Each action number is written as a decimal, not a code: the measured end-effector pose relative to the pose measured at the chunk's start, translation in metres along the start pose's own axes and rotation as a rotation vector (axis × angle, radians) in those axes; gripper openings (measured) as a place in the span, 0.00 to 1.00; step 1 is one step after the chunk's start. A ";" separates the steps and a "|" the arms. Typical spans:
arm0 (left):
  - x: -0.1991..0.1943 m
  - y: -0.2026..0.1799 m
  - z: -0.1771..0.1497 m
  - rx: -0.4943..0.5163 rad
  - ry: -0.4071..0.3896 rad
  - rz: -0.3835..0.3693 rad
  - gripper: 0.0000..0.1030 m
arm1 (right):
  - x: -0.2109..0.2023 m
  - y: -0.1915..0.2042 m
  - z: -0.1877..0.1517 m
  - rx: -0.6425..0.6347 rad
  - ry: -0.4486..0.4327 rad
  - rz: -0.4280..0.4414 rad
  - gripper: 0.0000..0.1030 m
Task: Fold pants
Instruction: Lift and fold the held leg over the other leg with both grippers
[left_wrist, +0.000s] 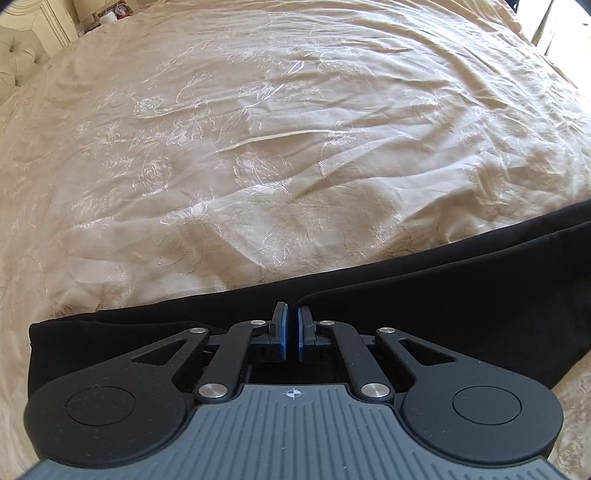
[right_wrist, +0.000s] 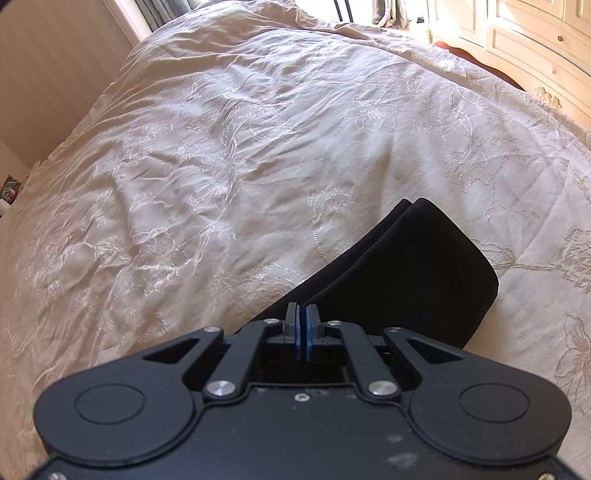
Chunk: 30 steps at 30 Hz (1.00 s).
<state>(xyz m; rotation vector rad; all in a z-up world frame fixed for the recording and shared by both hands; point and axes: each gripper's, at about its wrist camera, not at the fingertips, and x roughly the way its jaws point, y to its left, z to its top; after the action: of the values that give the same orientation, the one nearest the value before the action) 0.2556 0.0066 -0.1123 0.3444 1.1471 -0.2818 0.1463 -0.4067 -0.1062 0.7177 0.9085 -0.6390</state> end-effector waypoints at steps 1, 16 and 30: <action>0.001 0.001 0.000 -0.008 0.002 0.002 0.05 | 0.004 0.001 0.001 -0.003 0.000 -0.002 0.05; 0.015 -0.005 0.000 -0.011 0.020 0.040 0.05 | -0.023 -0.047 0.017 -0.138 -0.134 -0.104 0.27; 0.019 -0.009 -0.002 -0.005 0.026 0.063 0.05 | 0.012 -0.060 0.033 -0.369 -0.052 -0.080 0.18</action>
<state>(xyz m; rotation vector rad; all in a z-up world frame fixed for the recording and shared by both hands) 0.2580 -0.0018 -0.1321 0.3794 1.1604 -0.2198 0.1224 -0.4706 -0.1196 0.3348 0.9778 -0.5382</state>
